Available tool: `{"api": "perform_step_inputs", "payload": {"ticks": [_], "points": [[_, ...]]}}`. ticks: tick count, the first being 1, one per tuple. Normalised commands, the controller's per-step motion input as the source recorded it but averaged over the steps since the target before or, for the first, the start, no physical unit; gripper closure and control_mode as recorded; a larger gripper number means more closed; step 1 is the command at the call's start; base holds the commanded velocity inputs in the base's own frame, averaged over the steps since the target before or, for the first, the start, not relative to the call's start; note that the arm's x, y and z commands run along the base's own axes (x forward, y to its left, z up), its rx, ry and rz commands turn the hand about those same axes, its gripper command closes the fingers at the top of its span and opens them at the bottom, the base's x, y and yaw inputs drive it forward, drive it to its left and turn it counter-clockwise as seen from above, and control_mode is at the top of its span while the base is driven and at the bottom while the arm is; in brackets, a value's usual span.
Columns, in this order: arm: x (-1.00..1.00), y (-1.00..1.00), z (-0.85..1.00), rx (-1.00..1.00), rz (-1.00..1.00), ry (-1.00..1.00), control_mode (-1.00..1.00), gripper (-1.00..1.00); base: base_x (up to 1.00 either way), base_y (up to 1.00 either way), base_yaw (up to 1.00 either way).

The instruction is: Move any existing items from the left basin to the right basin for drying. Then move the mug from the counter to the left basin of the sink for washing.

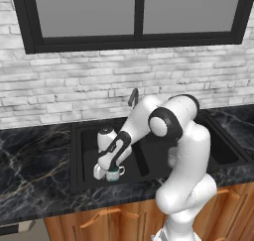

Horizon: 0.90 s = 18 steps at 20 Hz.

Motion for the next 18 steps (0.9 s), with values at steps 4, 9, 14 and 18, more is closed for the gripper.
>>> {"api": "perform_step_inputs", "payload": {"ticks": [4, 9, 14, 18], "points": [[-0.02, 0.00, 0.51, 0.00, 0.00, -0.04, -1.00, -1.00, 0.00, 0.00, 0.00], [0.00, 0.00, 0.54, 0.00, 0.00, -0.02, -1.00, -1.00, 0.00, 0.00, 0.00], [0.00, 0.00, 0.60, 0.00, 0.00, -0.03, -1.00, -1.00, 0.00, 0.00, 0.00], [-0.05, 0.00, 0.64, 0.00, 0.00, -0.04, -1.00, -1.00, 0.00, 0.00, 0.00]]}}
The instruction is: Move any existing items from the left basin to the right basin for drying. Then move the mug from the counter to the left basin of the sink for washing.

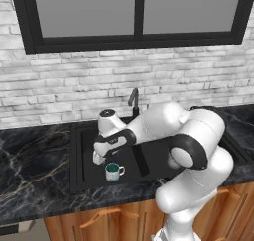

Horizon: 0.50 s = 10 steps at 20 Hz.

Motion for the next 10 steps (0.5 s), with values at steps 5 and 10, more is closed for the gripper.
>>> {"api": "perform_step_inputs", "payload": {"ticks": [5, 10], "points": [[-0.10, 0.00, 0.66, -0.01, 0.00, -0.03, -1.00, -1.00, 0.00, 0.00, 0.00], [-0.15, 0.00, 0.63, -0.03, 0.00, 0.00, -1.00, -1.00, 0.00, 0.00, 0.00]]}}
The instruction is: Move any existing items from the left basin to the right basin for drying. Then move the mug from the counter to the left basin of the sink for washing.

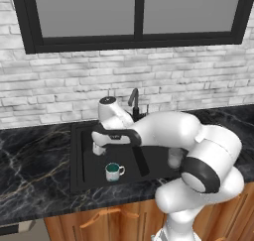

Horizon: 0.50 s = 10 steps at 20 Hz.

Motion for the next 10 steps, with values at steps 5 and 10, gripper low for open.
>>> {"api": "perform_step_inputs", "payload": {"ticks": [5, 10], "points": [[-0.25, 0.00, 0.58, -0.02, -0.01, 0.00, -1.00, -1.00, 0.00, 0.00, 0.00], [-0.31, 0.03, 0.59, -0.03, 0.00, 0.00, -1.00, -1.00, 0.00, 0.00, 0.00]]}}
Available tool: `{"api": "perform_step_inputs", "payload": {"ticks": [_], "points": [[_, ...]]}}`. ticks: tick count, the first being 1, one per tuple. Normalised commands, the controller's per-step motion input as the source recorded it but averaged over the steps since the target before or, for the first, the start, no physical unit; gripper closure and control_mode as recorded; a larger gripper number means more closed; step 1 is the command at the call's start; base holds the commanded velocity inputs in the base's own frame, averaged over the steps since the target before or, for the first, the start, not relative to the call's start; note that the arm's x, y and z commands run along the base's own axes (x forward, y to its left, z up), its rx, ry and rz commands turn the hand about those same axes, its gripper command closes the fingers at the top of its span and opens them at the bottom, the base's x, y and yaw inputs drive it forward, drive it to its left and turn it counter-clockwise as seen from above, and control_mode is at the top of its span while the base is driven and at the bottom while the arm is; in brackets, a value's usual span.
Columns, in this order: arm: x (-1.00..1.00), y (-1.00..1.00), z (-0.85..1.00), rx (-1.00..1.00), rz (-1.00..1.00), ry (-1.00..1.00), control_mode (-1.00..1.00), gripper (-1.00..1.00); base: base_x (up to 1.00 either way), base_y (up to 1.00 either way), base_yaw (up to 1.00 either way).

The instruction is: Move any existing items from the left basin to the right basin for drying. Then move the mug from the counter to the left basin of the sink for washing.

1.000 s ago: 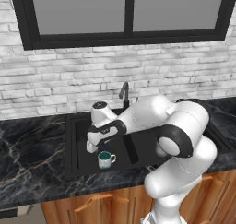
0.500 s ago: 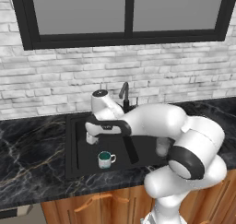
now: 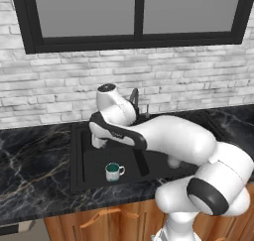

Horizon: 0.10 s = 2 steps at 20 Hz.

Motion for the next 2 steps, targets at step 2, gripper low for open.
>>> {"api": "perform_step_inputs", "payload": {"ticks": [2], "points": [[-0.32, 0.00, 0.65, -0.03, -0.01, 0.00, -1.00, -1.00, 0.00, 0.00, 0.00]]}}
